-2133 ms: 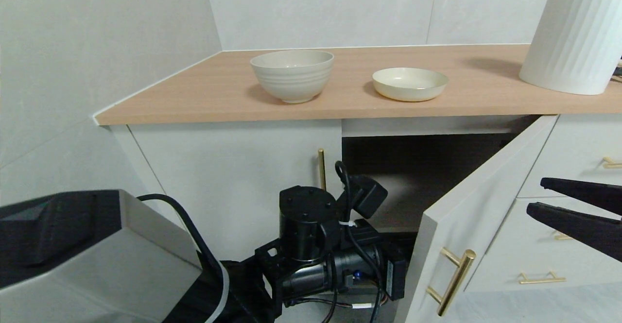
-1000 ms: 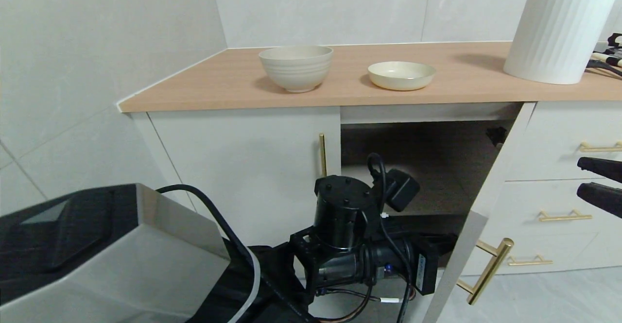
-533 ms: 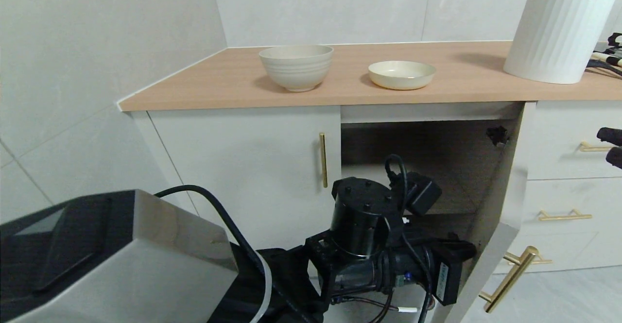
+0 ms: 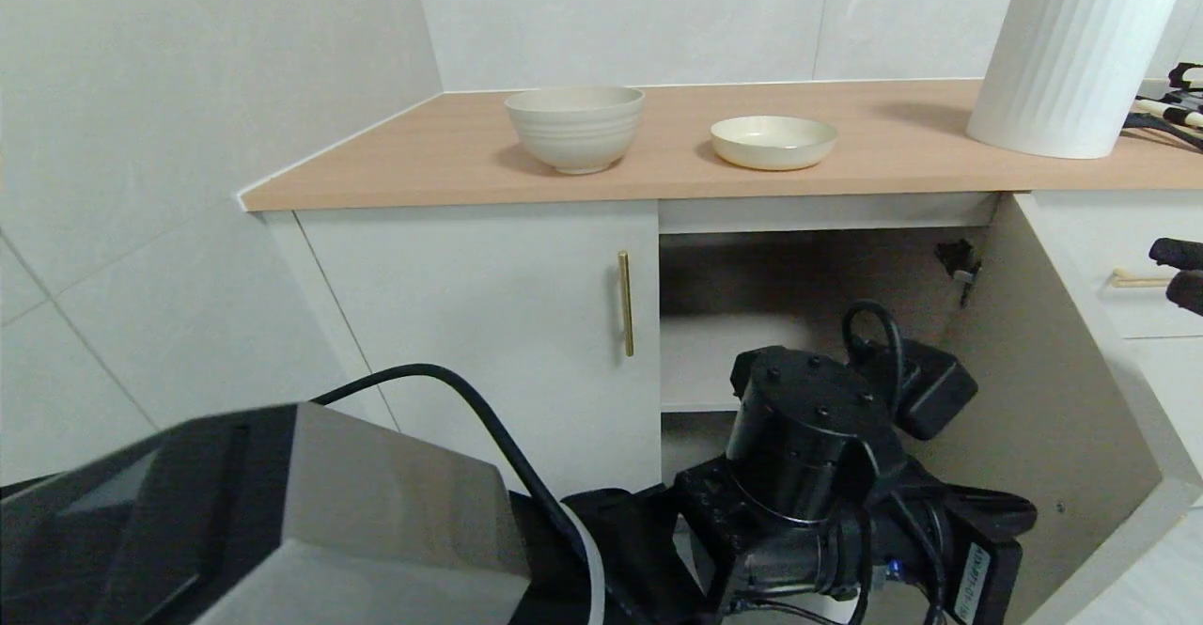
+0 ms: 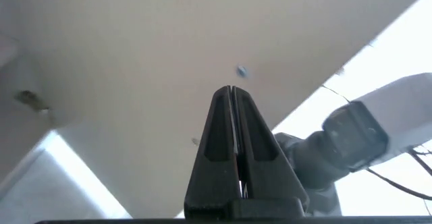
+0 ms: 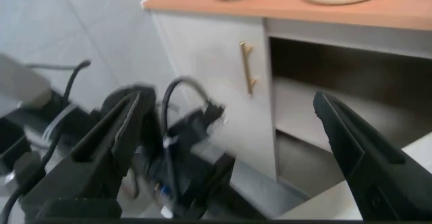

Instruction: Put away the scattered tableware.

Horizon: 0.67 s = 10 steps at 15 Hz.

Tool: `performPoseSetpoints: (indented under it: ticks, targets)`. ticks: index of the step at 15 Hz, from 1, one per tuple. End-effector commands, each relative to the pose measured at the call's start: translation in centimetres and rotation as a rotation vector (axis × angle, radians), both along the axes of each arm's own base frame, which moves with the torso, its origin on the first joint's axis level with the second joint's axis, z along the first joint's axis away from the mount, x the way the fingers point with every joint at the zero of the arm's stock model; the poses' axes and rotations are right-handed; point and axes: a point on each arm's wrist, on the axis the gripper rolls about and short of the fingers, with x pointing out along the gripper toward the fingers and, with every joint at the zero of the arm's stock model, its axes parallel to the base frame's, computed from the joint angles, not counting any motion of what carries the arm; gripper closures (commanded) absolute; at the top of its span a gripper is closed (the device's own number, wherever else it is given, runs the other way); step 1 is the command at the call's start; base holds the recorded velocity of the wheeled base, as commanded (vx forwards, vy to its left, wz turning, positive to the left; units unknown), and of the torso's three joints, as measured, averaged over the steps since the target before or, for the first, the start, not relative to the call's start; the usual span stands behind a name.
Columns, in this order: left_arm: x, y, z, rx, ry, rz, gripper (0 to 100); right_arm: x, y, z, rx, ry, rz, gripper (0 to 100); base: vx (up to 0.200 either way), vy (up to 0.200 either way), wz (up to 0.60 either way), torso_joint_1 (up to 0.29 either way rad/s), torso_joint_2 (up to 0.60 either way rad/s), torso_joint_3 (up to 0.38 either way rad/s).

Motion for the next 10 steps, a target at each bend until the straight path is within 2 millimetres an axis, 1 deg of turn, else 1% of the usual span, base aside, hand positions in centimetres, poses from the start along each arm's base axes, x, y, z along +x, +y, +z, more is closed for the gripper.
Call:
performPoseSetpoints:
  ticks: [1, 4, 5, 7, 8, 9, 10]
  targets:
    - [-0.5, -0.4, -0.2, 0.001, 0.003, -0.014, 100, 0.0, 0.0, 0.1, 0.001, -0.002, 0.002, 0, 0.000, 0.000, 0.00, 0.000, 0.00, 0.000]
    - [-0.7, -0.6, 0.1, -0.010, 0.002, -0.016, 100, 0.2, 0.1, 0.0, -0.002, 0.004, 0.002, 0, 0.000, 0.000, 0.00, 0.000, 0.00, 0.000]
    - [-1.3, -0.9, 0.2, -0.014, 0.007, -0.035, 100, 0.3, 0.1, 0.0, -0.002, 0.005, 0.002, 0, 0.000, 0.000, 0.00, 0.000, 0.00, 0.000]
    - [-3.2, -2.6, -0.8, -0.008, 0.027, -0.084, 100, 0.4, 0.2, 0.0, -0.004, 0.008, 0.003, 0, 0.000, 0.000, 0.00, 0.000, 0.00, 0.000]
    - [-3.7, -2.9, -0.8, -0.030, 0.016, -0.092, 100, 0.4, 0.2, 0.0, -0.004, 0.009, 0.003, 0, 0.000, 0.000, 0.00, 0.000, 0.00, 0.000]
    - [-3.8, -2.7, -0.5, -0.049, 0.007, -0.078, 100, 0.4, 0.2, 0.0, -0.004, 0.008, 0.003, 0, 0.000, 0.000, 0.00, 0.000, 0.00, 0.000]
    - [-3.9, -2.0, 0.2, -0.069, -0.002, -0.060, 100, 0.4, 0.2, 0.0, -0.002, 0.009, 0.003, 0, 0.000, 0.000, 0.00, 0.000, 0.00, 0.000]
